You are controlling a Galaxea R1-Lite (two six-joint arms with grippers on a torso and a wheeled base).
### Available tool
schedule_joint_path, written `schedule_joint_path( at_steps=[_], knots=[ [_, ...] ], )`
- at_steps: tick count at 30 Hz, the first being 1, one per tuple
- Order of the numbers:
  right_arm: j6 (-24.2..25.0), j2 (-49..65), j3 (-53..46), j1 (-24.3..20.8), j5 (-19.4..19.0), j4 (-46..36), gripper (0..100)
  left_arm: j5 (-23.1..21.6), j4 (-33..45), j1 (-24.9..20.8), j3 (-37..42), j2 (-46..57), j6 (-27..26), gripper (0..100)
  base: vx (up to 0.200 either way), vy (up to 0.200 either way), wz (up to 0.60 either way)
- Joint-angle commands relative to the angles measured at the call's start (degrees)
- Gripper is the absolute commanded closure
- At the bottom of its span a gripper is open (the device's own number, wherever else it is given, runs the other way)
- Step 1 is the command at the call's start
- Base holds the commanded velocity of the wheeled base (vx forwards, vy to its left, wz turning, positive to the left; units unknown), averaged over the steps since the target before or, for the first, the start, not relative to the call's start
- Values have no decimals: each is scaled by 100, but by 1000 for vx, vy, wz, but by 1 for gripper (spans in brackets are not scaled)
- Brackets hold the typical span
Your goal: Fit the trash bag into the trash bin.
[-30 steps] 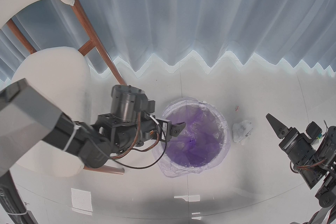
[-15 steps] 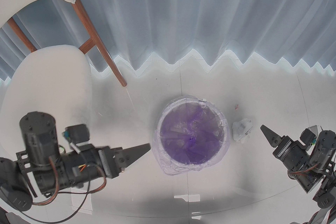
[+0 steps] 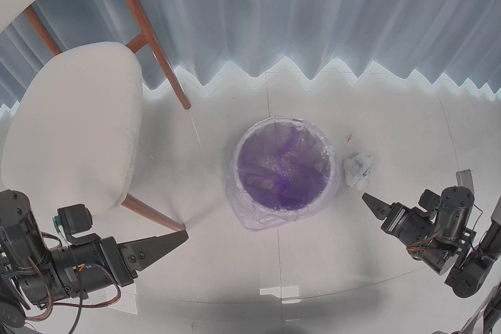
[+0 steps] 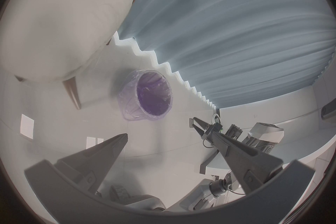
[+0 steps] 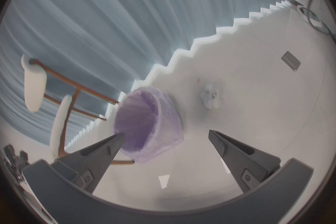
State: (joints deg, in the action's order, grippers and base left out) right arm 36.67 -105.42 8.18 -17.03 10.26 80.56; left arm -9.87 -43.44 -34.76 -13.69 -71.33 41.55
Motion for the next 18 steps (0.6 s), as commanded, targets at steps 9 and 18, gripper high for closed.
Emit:
schedule_joint_path(
  at_steps=[9,18],
  knots=[
    [-1338,-2448,843,974,-1352,892,0,109,37,382,-951,-303,820,0,0,0,0],
    [-1382,-3248,2170,1017,-1554,918,0,91,-605,892,-1294,-575,1268,0,0,0,0]
  ],
)
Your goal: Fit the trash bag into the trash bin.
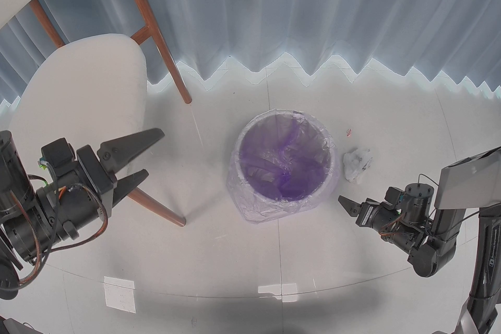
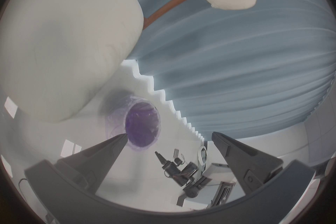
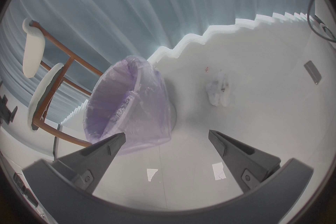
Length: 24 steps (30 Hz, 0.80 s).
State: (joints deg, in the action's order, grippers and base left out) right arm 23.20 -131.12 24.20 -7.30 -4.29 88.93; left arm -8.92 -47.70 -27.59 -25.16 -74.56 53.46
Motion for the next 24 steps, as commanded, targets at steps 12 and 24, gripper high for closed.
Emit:
schedule_joint_path(
  at_steps=[12,24],
  knots=[
    [-61,-1328,1685,1,-98,-262,0,-154,-169,192,20,-340,-907,0,0,0,0],
    [-518,-1829,3486,-70,-81,-1730,0,-154,-169,368,134,-305,-942,0,0,0,0]
  ],
)
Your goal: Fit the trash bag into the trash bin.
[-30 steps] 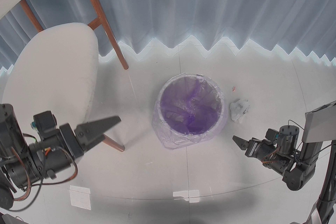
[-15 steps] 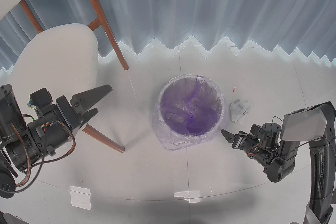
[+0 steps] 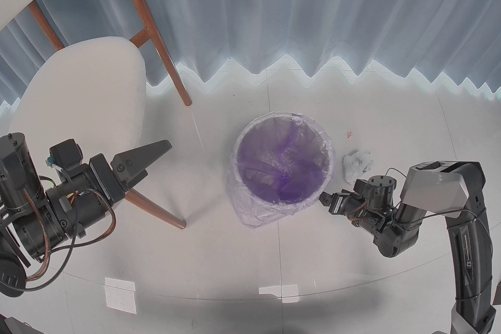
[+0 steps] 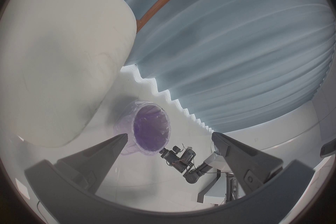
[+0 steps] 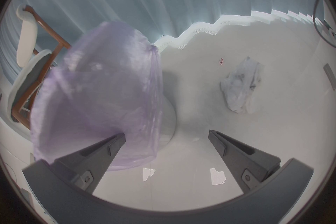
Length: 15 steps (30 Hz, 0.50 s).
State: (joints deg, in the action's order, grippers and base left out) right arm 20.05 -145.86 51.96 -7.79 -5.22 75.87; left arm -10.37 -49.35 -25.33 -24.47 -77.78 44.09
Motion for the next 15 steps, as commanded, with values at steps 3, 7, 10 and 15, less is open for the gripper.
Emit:
schedule_joint_path(
  at_steps=[3,7,10,15],
  knots=[
    [-318,-531,1203,-47,12,-837,0,0,13,230,82,34,-6,0,0,0,0],
    [-432,-742,1704,-65,12,-1233,0,0,4,327,126,105,-15,0,0,0,0],
    [-485,-848,1950,-74,21,-1497,0,0,-5,336,188,175,-120,0,0,0,0],
    [-494,-777,1924,-126,30,-1778,0,-8,-5,336,372,298,-261,0,0,0,0]
  ],
)
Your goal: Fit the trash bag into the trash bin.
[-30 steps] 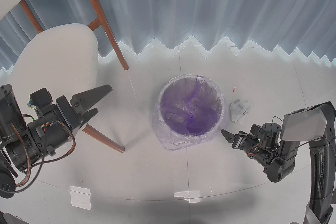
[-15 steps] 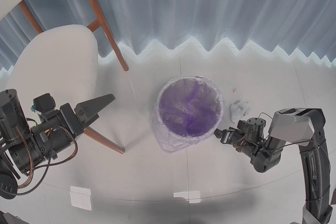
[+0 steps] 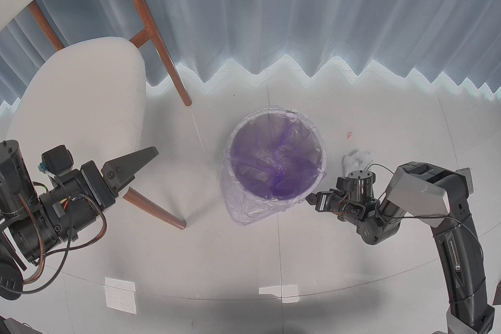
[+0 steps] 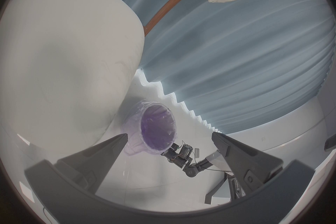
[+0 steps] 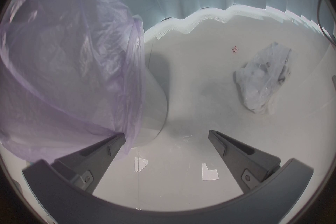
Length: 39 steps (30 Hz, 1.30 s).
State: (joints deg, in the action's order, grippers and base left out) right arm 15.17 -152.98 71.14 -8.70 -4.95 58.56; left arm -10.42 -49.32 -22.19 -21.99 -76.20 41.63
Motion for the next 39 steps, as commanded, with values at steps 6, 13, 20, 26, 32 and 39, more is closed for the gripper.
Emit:
schedule_joint_path(
  at_steps=[6,13,20,26,32,39],
  knots=[
    [57,954,-1577,132,-32,305,0,-12,353,329,160,264,-85,0,0,0,0],
    [320,2396,-3898,387,-182,1368,0,-30,696,602,441,756,64,0,0,0,0],
    [619,3652,-5242,396,-173,1720,0,-215,626,768,661,1204,-6,0,0,0,0],
    [531,4602,-6016,668,-103,1737,0,-557,626,927,1180,1503,-1034,0,0,0,0],
    [171,5076,-6341,1371,-129,1702,0,-1146,626,1252,1602,1837,-1772,0,0,0,0],
    [-172,4927,-6227,1987,-261,1693,0,-1445,599,1489,1514,2127,-1456,0,0,0,0]
  ],
)
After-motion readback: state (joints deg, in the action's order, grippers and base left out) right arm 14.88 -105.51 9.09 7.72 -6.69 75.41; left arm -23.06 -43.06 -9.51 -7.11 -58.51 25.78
